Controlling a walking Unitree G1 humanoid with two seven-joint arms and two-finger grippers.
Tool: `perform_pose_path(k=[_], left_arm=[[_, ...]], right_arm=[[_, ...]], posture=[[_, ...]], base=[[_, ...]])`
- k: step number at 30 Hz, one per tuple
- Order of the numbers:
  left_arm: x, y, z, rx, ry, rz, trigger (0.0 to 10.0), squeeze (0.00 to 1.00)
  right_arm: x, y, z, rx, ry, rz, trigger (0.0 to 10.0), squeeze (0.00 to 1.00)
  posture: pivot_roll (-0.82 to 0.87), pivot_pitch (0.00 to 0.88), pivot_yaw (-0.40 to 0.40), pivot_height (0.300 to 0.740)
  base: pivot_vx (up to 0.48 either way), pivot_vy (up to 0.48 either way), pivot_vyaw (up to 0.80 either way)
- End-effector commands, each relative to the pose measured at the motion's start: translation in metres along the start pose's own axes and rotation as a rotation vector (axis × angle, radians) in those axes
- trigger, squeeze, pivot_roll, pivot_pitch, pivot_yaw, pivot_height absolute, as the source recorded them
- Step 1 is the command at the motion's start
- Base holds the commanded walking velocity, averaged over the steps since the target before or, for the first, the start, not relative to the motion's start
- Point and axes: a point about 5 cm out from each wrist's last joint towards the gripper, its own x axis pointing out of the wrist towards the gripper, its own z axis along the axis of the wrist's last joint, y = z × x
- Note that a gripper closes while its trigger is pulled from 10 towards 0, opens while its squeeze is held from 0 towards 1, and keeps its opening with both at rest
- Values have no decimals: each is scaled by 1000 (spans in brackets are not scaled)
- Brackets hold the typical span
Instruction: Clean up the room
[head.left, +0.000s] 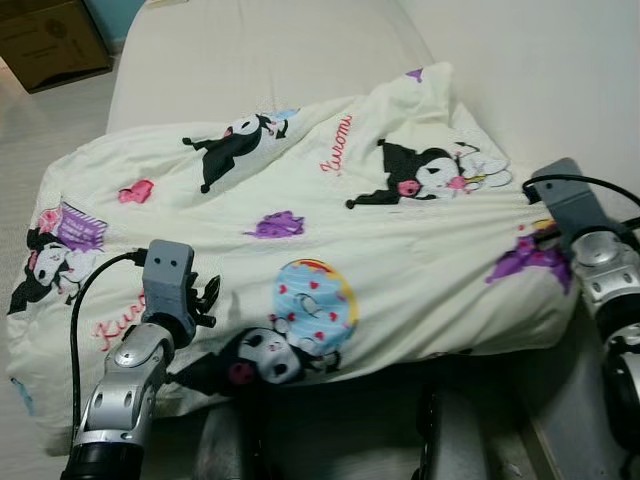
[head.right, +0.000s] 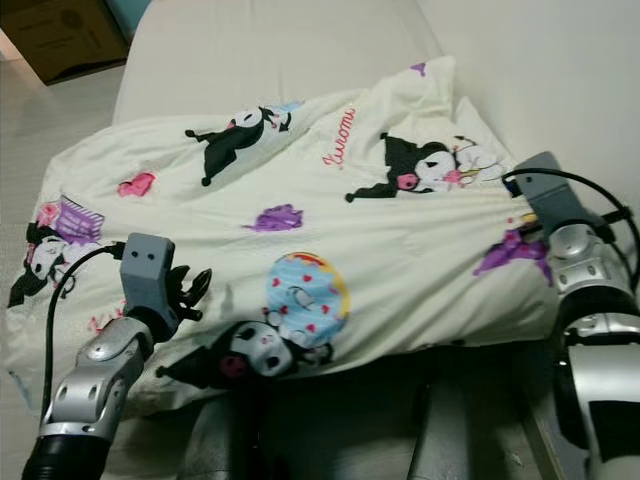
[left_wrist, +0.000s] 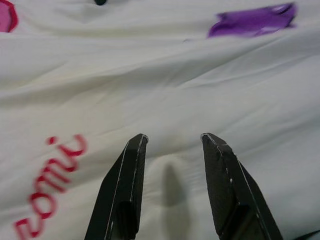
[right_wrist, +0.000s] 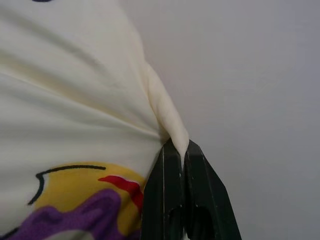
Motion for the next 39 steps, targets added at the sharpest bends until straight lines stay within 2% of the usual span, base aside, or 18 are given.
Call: perform_pose_path(k=[1, 2, 4, 6, 12, 13, 16, 17, 18, 19, 28, 33, 34, 35, 36, 37, 38, 39], left_arm=[[-3, -2, -10, -15, 39, 3, 10000, 0], [-3, -2, -10, -15, 39, 3, 10000, 0], [-4, -3, -10, -17, 38, 0, 10000, 0], [-4, -4, -10, -18, 38, -1, 10000, 0], [-7, -5, -11, -18, 40, -6, 10000, 0], [-7, -6, -11, -18, 41, -8, 10000, 0], [-7, -6, -11, -19, 42, -9, 10000, 0], [-6, -8, -11, -19, 41, -13, 10000, 0], [-6, -8, -11, -19, 41, -13, 10000, 0], [-5, -9, -10, -19, 40, -17, 10000, 0], [-4, -11, -10, -22, 38, -23, 10000, 0], [-2, -14, -11, -30, 35, -26, 10000, 0], [-1, -16, -11, -33, 35, -28, 10000, 0], [-1, -16, -11, -33, 35, -28, 10000, 0], [0, -17, -12, -35, 34, -29, 10000, 0], [1, -19, -13, -39, 33, -30, 10000, 0], [1, -19, -13, -39, 33, -30, 10000, 0], [2, -20, -13, -45, 30, -27, 10000, 0]], right_arm=[[0, -35, -20, -73, 82, -146, 0, 0], [0, -35, -20, -73, 82, -146, 0, 0], [-3, -50, -38, -114, 135, -201, 0, 0], [-5, -57, -47, -138, 160, -230, 0, 0], [-10, -69, -67, -192, 236, -263, 0, 0], [-12, -67, -75, -217, 274, -247, 10000, 0], [-13, -64, -80, -234, 298, -236, 10000, 0], [-14, -61, -84, -233, 308, -242, 10000, 388], [-14, -61, -84, -233, 308, -242, 10000, 388], [-15, -60, -86, -242, 313, -258, 10000, 1000], [-16, -68, -85, -281, 299, -319, 10000, 1000], [-12, -71, -68, -225, 213, -338, 10000, 1000], [-8, -58, -58, -94, 158, -252, 10000, 1000], [-8, -58, -58, -94, 158, -252, 10000, 1000], [-6, -49, -50, -2, 115, -190, 10000, 1000], [-3, -25, -34, 153, 27, -25, 10000, 1000], [-3, -25, -34, 153, 27, -25, 10000, 1000], [-5, 3, -15, 309, -64, 168, 10000, 1000]], posture=[[76, 281, 68, 508], [76, 281, 68, 508], [79, 282, 68, 508], [79, 282, 68, 508], [85, 283, 68, 508], [84, 281, 68, 508], [84, 281, 68, 508], [86, 277, 67, 508], [86, 277, 67, 508], [88, 274, 68, 508], [81, 257, 64, 508], [73, 248, 58, 508], [67, 238, 52, 508], [67, 238, 52, 508], [67, 238, 52, 508], [54, 220, 41, 508], [54, 220, 41, 508], [45, 210, 36, 508]], base=[[0, 0, 0], [0, 0, 0], [0, 0, 0], [0, 0, 0], [0, 0, 0], [0, 0, 0], [0, 0, 0], [0, 0, 0], [0, 0, 0], [0, 0, 0], [0, 0, 0], [0, 0, 0], [0, 0, 0], [0, 0, 0], [0, 0, 0], [0, 0, 0], [0, 0, 0], [0, 0, 0]])
